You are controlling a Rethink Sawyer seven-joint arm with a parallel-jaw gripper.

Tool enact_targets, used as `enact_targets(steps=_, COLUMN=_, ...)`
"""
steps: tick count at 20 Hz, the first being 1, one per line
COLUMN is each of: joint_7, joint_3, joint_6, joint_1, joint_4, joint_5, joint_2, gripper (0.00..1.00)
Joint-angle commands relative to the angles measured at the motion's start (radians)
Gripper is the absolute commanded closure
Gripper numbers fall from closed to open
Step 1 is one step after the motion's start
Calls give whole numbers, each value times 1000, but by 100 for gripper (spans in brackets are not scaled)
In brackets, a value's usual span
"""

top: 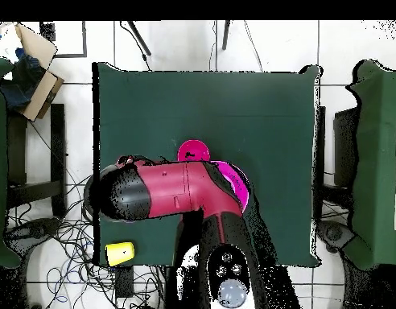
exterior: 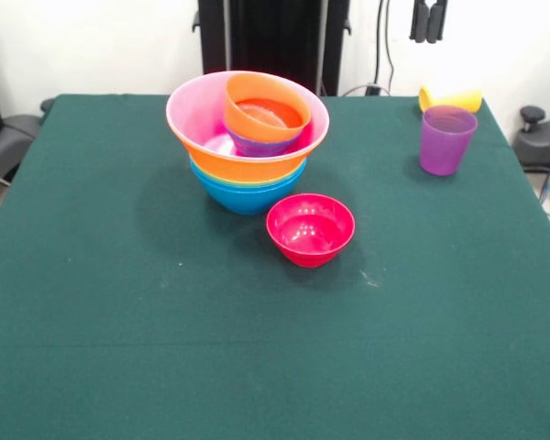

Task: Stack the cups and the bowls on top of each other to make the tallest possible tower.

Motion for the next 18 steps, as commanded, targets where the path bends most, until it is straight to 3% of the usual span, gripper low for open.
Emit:
enact_targets(steps=1, joint_7=111, joint_3=-39, joint_6=57, joint_1=27, joint_4=-27, joint_5=-23, joint_2=42, gripper=100)
enact_targets(steps=18, joint_7=121, joint_3=-79, joint_6=54, joint_1=64, joint_4=-7, joint_5=7, joint_2=26, gripper=100)
